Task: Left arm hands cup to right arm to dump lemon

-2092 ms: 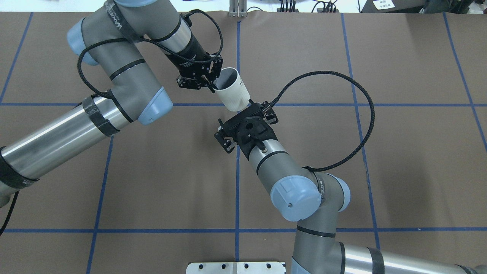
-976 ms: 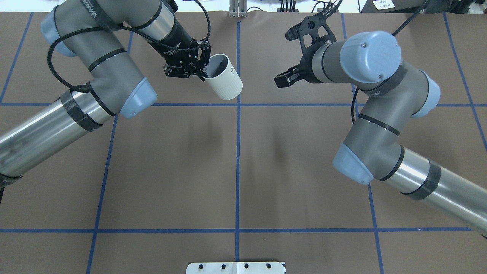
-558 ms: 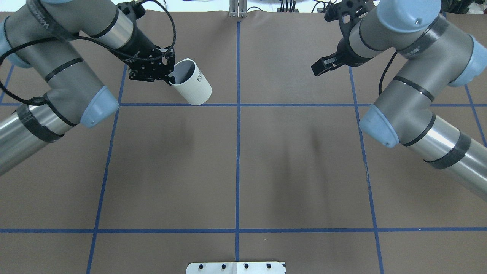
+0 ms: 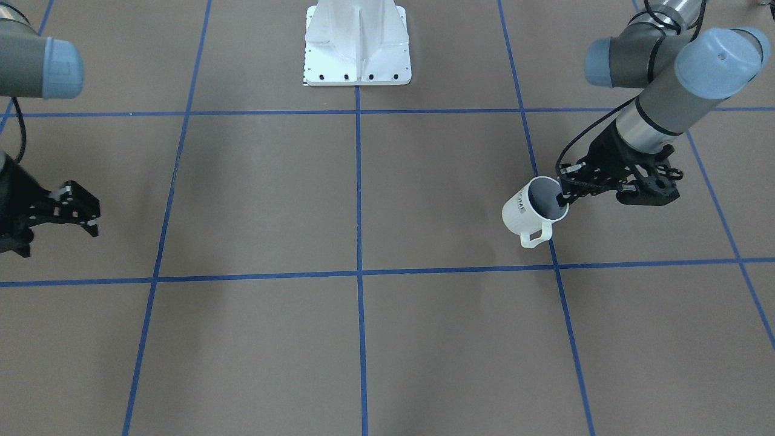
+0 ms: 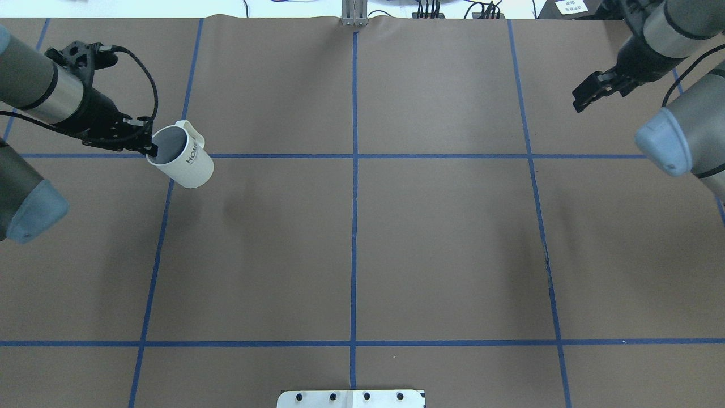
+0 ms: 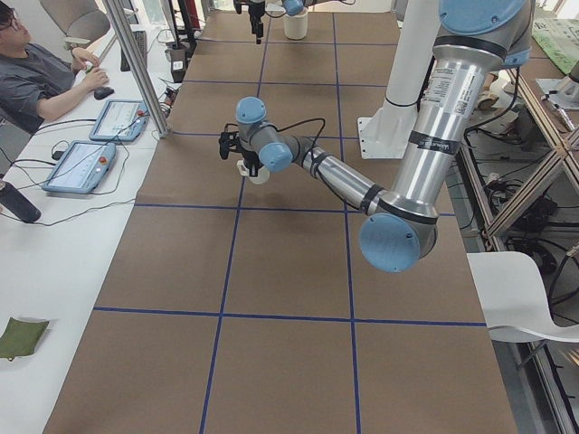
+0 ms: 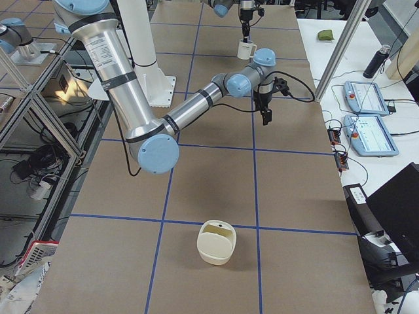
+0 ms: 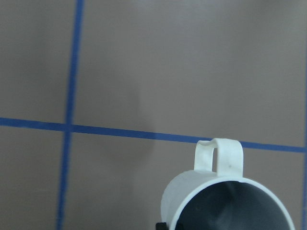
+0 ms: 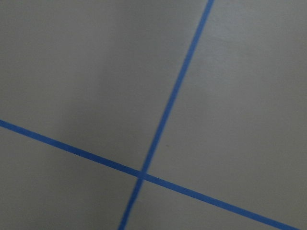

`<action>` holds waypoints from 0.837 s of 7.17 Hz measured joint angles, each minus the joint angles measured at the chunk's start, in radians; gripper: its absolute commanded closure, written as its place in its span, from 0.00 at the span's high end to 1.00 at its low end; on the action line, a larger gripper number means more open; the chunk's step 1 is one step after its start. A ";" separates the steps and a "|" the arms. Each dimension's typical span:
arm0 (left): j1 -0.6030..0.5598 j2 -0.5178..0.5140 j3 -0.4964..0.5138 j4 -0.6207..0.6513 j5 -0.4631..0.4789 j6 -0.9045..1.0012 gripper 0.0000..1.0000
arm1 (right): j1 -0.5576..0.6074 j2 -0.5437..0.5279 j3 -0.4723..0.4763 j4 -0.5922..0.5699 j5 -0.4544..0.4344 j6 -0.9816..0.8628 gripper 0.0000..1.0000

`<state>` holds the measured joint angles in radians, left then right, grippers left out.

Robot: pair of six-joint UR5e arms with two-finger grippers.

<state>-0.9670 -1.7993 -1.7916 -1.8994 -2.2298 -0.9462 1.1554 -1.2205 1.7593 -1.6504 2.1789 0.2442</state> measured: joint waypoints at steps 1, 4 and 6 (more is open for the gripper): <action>-0.003 0.067 -0.009 -0.001 0.030 0.092 0.00 | 0.057 -0.029 -0.001 -0.042 0.007 -0.111 1.00; -0.005 0.164 0.012 0.000 0.058 0.258 0.08 | 0.168 -0.063 -0.005 -0.163 0.018 -0.337 1.00; -0.004 0.169 0.030 0.001 0.054 0.271 0.60 | 0.189 -0.083 -0.006 -0.174 0.020 -0.354 1.00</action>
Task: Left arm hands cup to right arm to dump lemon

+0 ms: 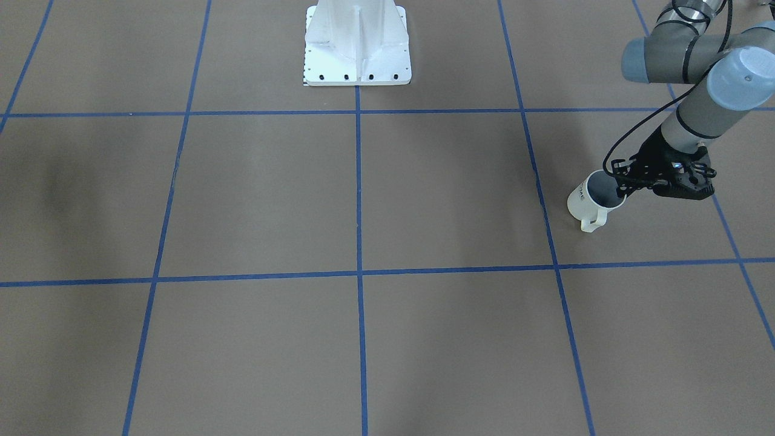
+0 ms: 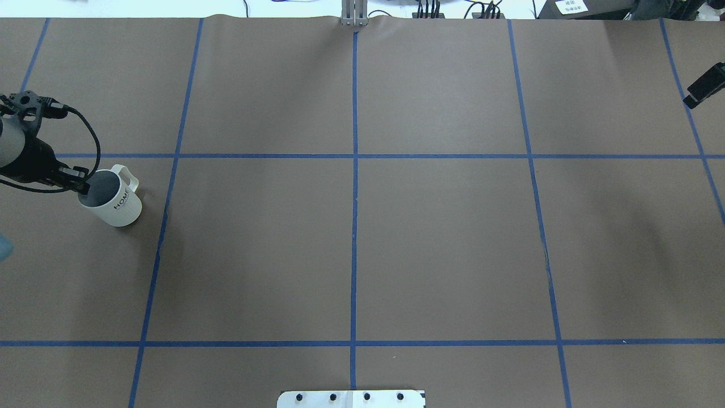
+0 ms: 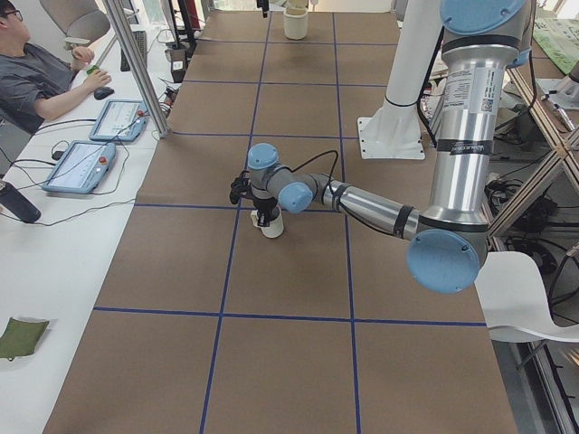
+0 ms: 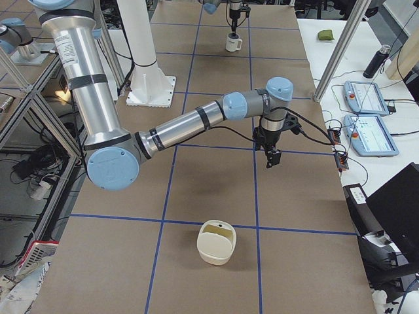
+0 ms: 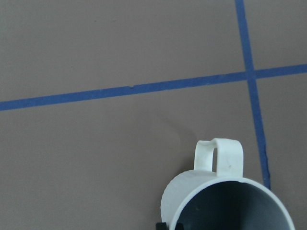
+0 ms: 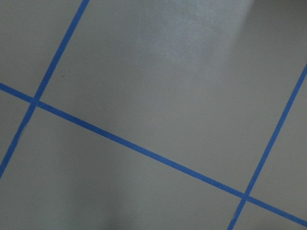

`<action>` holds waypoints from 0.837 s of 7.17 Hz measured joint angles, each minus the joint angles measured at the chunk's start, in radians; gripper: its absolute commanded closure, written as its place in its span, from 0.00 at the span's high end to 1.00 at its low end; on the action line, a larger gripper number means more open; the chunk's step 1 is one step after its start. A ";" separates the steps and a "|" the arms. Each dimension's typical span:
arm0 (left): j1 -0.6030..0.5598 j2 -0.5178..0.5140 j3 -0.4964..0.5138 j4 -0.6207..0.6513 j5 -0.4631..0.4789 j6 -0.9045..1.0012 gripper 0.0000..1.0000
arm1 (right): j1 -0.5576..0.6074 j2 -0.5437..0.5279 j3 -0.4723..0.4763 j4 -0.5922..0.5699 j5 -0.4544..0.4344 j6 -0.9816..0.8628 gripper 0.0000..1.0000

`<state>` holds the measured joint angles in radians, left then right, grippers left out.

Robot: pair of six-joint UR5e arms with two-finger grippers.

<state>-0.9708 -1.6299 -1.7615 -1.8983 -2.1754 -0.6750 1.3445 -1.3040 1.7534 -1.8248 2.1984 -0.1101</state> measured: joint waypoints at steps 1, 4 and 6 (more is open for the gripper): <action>0.001 0.000 0.004 0.001 -0.002 0.001 1.00 | 0.007 -0.010 0.000 0.000 0.001 -0.001 1.00; -0.029 0.002 -0.007 0.005 -0.008 0.006 1.00 | 0.037 -0.045 0.001 0.002 0.036 -0.002 1.00; -0.099 0.003 -0.011 0.053 -0.040 0.101 1.00 | 0.074 -0.104 0.005 0.011 0.045 -0.015 1.00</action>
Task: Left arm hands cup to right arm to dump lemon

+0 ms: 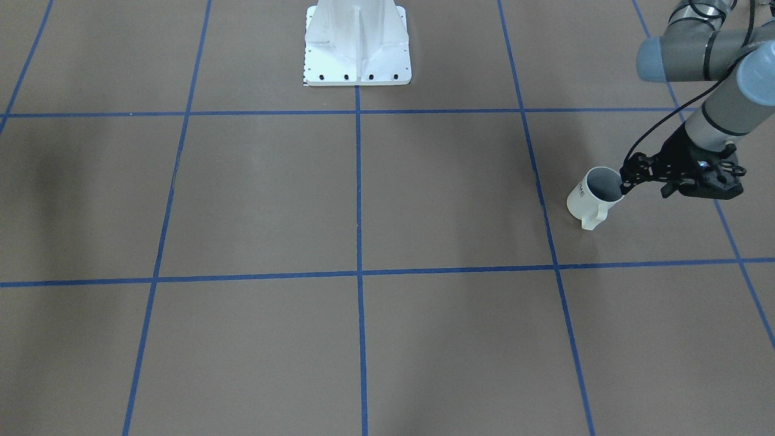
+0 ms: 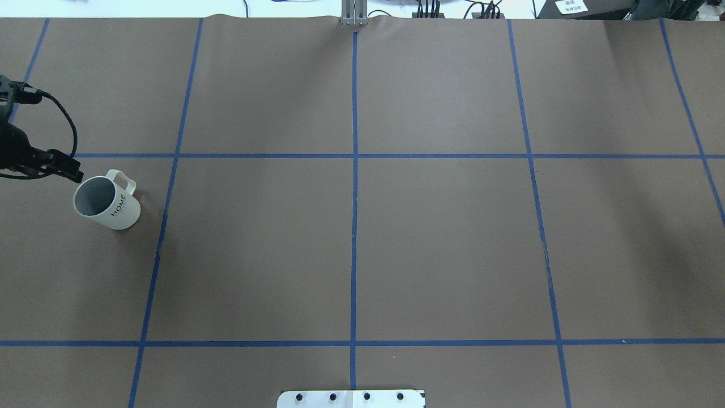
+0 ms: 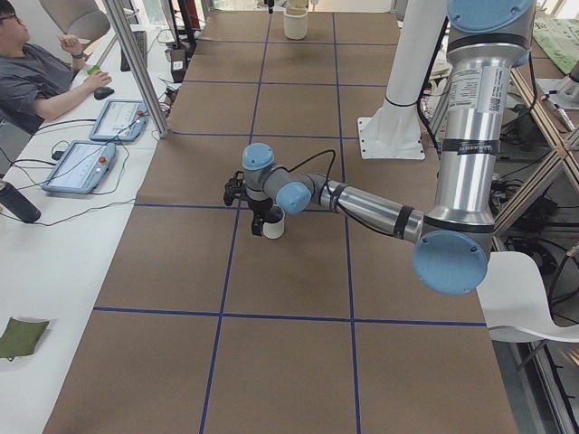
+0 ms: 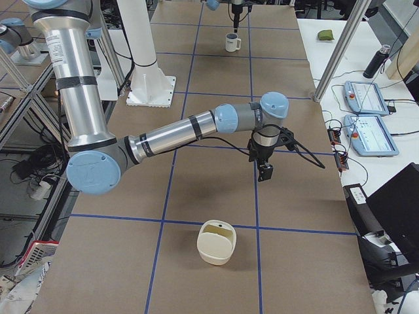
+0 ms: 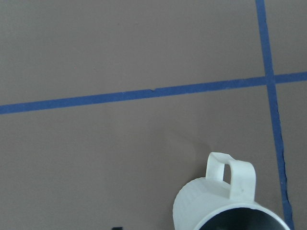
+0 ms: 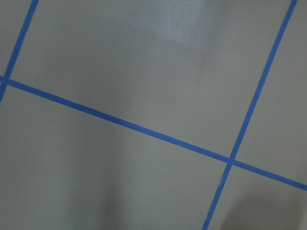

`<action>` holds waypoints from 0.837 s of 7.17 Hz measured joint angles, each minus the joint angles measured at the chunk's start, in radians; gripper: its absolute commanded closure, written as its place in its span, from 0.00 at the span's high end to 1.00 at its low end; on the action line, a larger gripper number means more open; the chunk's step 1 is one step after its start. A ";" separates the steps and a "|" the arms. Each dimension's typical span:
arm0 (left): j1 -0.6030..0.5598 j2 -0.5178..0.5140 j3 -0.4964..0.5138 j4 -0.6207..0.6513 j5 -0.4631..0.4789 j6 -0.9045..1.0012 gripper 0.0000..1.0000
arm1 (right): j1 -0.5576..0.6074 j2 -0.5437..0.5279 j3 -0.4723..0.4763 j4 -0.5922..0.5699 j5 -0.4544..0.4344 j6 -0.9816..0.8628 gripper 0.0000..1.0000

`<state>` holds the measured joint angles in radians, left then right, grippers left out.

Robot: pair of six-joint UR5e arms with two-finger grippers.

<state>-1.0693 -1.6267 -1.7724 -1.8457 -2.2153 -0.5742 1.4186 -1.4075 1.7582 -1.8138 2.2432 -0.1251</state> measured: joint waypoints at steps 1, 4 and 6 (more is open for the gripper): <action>-0.051 0.001 0.000 0.044 -0.022 0.098 1.00 | 0.030 -0.040 0.003 0.003 0.001 -0.039 1.00; -0.265 0.004 0.004 0.252 -0.054 0.518 1.00 | 0.123 -0.198 0.010 0.057 -0.001 -0.131 1.00; -0.415 0.018 0.000 0.399 -0.056 0.744 1.00 | 0.138 -0.290 0.009 0.135 0.024 -0.130 1.00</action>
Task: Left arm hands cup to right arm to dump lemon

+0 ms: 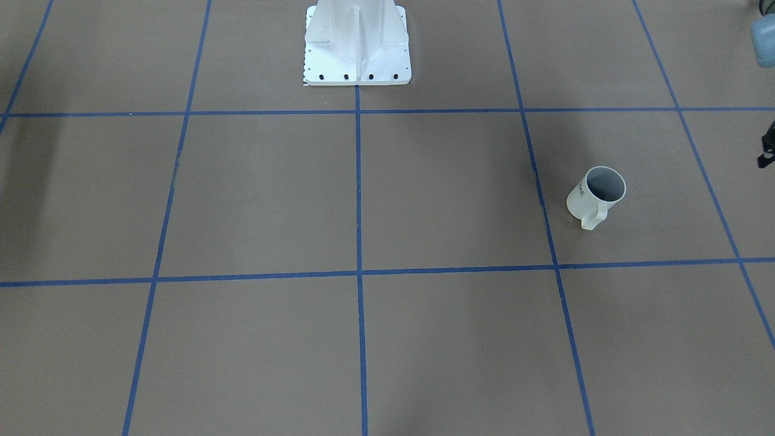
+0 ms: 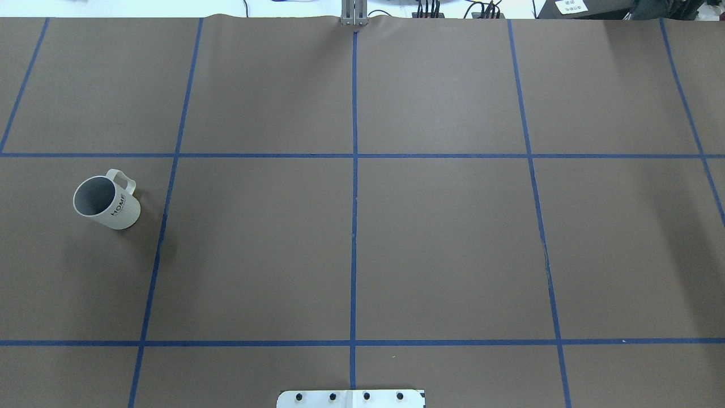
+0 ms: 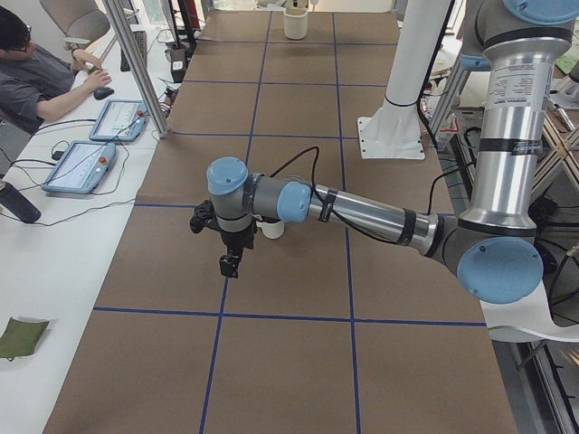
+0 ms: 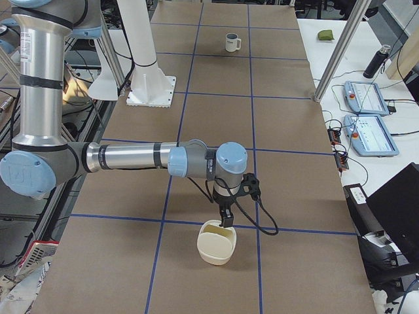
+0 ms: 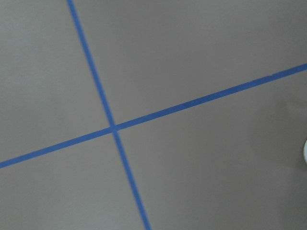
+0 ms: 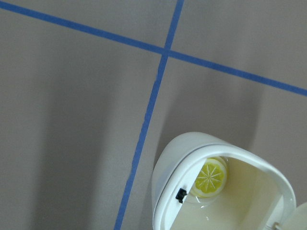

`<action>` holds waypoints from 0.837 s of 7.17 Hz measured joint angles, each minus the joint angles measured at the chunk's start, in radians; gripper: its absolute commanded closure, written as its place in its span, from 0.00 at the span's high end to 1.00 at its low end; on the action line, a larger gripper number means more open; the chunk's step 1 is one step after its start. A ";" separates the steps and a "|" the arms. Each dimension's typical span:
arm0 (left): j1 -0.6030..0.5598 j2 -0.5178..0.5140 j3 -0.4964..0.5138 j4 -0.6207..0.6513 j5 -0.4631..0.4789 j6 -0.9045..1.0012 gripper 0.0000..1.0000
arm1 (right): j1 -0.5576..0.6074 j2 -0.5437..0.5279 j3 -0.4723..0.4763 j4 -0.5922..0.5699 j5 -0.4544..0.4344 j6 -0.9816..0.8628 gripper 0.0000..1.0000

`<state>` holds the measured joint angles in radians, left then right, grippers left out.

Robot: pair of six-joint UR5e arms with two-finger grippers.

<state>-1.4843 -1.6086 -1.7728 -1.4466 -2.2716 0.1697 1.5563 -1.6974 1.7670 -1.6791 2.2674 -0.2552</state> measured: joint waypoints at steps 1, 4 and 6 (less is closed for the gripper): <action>-0.065 0.025 -0.003 0.039 -0.001 0.082 1.00 | 0.001 -0.017 0.003 0.013 0.011 0.015 1.00; -0.129 0.100 -0.005 0.049 -0.009 0.151 1.00 | 0.001 -0.022 0.009 0.022 0.019 0.055 1.00; -0.132 0.114 -0.002 0.032 -0.020 0.153 1.00 | 0.001 -0.022 0.012 0.024 0.020 0.057 1.00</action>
<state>-1.6162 -1.4945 -1.7753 -1.4147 -2.2914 0.3224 1.5570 -1.7197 1.7789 -1.6554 2.2871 -0.1982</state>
